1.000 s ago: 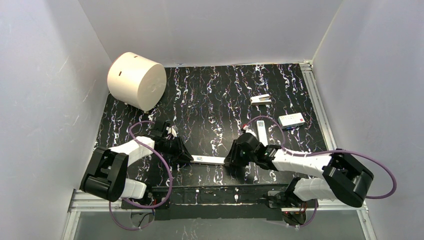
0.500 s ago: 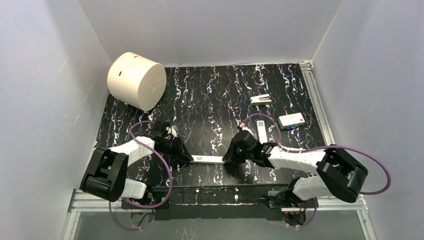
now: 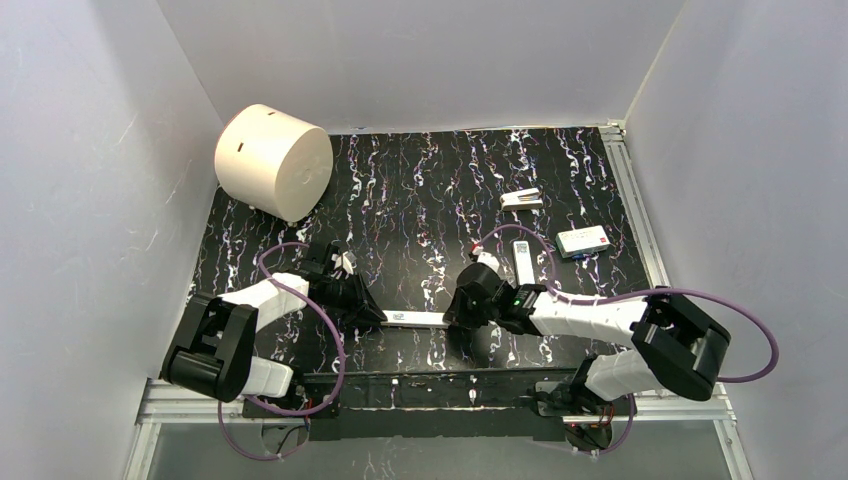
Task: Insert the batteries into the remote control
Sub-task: Load the battery cover into the remote control.
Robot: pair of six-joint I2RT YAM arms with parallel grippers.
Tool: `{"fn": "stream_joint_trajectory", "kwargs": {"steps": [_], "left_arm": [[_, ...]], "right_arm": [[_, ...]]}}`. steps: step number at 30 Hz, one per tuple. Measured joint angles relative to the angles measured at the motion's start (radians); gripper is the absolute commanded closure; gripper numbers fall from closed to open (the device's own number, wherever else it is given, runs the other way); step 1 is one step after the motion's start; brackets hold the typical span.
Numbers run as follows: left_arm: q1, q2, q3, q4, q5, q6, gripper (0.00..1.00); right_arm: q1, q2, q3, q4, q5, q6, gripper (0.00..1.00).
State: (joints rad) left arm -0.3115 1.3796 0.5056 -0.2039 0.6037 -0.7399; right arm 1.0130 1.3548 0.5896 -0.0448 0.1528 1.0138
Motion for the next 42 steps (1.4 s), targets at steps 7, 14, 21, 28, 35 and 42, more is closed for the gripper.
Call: {"fn": "stream_joint_trajectory", "kwargs": {"steps": [7, 14, 21, 28, 35, 42], "left_arm": [[0.000, 0.002, 0.000, 0.003, 0.002, 0.000, 0.93], [0.001, 0.006, 0.000, 0.005, 0.007, 0.000, 0.94], [0.006, 0.012, -0.002, 0.008, 0.018, 0.000, 0.97], [0.019, 0.022, -0.016, 0.008, 0.053, -0.005, 1.00], [0.009, 0.056, -0.035, -0.012, 0.138, -0.030, 1.00], [-0.012, 0.043, -0.035, -0.061, 0.126, -0.050, 1.00]], "right_arm": [[0.041, 0.006, 0.026, -0.044, 0.082, 0.000, 0.84], [0.053, 0.017, 0.031, -0.042, 0.092, 0.007, 0.91], [0.042, 0.055, 0.036, -0.009, 0.079, 0.027, 0.91], [0.034, 0.135, 0.096, 0.026, 0.151, 0.023, 0.90], [0.033, 0.248, 0.135, 0.212, 0.248, 0.036, 0.91], [0.034, 0.277, 0.150, 0.269, 0.241, 0.048, 0.92]]}}
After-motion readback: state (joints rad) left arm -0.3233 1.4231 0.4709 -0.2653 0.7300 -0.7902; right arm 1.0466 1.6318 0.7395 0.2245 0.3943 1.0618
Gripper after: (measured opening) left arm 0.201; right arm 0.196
